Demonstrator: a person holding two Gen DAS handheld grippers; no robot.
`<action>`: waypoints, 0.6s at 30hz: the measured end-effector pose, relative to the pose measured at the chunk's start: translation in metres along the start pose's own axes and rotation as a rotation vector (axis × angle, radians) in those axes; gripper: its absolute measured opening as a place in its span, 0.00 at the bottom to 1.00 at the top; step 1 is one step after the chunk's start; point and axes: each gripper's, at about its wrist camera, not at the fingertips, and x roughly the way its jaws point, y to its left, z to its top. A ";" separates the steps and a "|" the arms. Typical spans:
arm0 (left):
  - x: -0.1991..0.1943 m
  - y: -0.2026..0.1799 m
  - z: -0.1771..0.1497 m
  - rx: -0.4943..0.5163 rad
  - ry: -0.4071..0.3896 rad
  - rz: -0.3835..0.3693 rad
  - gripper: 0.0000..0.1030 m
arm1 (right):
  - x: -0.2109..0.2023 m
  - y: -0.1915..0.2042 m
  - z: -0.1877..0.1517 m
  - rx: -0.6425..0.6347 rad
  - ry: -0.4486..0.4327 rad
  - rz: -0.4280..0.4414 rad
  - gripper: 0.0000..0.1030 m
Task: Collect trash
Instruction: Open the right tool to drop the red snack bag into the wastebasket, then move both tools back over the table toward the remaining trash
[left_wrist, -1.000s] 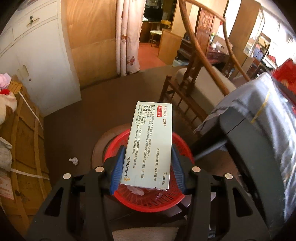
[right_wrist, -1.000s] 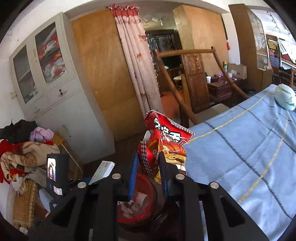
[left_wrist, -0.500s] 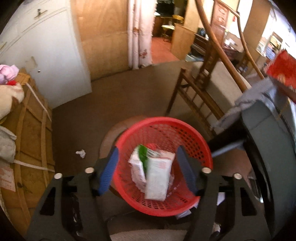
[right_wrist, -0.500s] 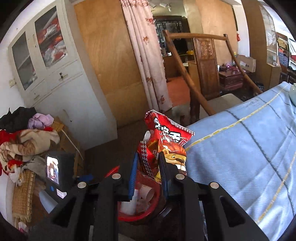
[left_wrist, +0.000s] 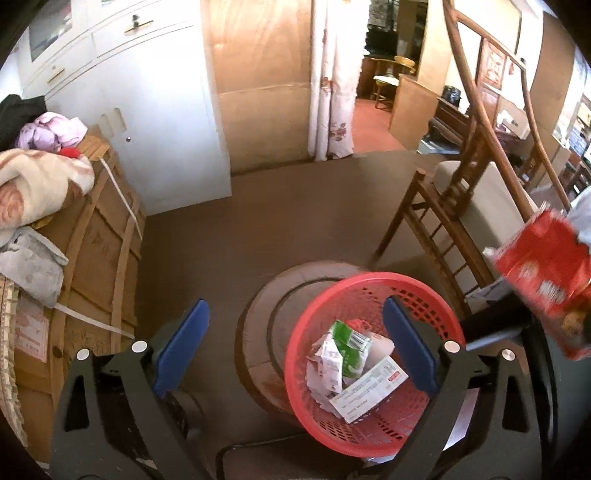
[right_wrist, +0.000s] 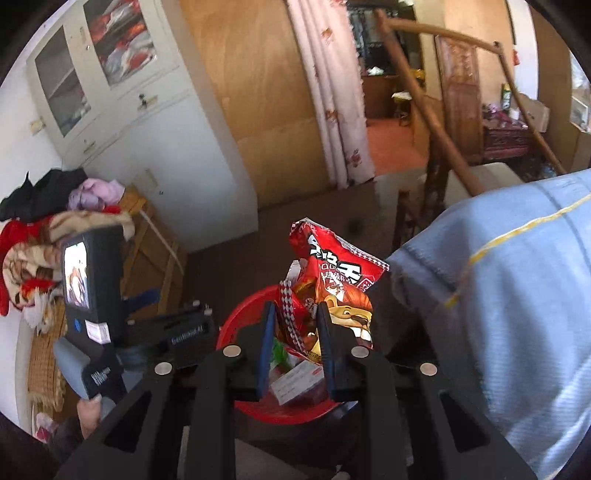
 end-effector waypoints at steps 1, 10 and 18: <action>0.001 0.001 0.001 -0.003 -0.001 0.009 0.89 | 0.004 0.001 -0.001 -0.004 0.012 0.004 0.24; 0.002 0.010 0.004 -0.029 -0.006 0.025 0.90 | 0.030 0.020 -0.007 -0.044 0.079 0.039 0.38; -0.011 0.004 0.005 -0.013 -0.038 0.017 0.90 | 0.008 0.014 -0.006 -0.021 0.029 0.016 0.42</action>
